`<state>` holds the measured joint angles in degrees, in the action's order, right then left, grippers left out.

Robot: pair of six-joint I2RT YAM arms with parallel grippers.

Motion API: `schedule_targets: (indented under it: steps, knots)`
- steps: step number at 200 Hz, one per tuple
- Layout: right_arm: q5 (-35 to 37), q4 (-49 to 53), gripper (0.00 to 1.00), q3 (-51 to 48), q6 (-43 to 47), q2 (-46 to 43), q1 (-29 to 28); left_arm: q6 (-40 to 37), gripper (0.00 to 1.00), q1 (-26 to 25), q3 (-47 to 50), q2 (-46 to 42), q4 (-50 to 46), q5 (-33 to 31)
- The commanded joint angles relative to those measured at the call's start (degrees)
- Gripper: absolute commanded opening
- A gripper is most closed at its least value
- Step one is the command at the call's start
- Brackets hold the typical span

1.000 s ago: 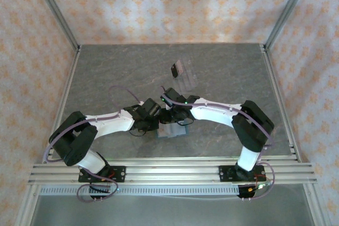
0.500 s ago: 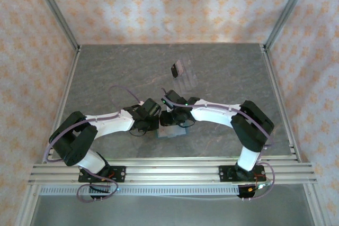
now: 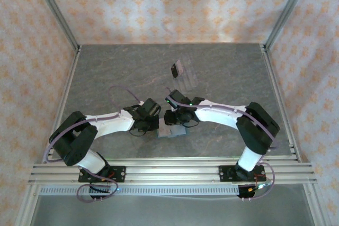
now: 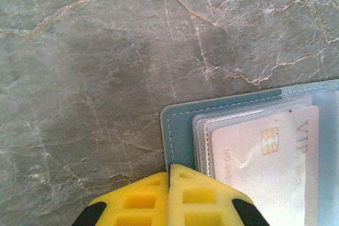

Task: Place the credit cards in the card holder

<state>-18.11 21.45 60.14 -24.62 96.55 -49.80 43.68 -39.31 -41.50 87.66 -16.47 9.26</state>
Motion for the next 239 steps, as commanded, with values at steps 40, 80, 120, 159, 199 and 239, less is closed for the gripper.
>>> schedule_targets:
  steps: [40,80,120,159,199,239]
  knots:
    - [8.65,5.27,0.3,-0.42,1.18,-2.07,0.55,0.95,0.0,-0.15,2.14,3.92,0.69,1.47]
    - [12.94,7.75,0.34,0.89,2.08,-0.6,0.41,1.04,0.0,-0.15,2.3,4.05,0.82,1.42]
    - [16.44,9.34,0.43,1.9,2.82,0.08,0.23,0.97,0.0,-0.15,2.38,4.51,1.06,1.47]
    - [16.74,9.03,0.45,2.59,2.82,0.9,-0.12,0.88,0.0,-0.15,2.38,4.89,1.43,1.73]
    - [14.69,7.05,0.42,3.67,4.14,1.12,-0.12,0.88,0.0,-0.15,2.56,5.11,1.7,1.74]
    - [12.44,5.93,0.38,5.24,5.87,3.2,-0.12,0.97,0.0,-0.15,2.72,4.74,1.7,1.73]
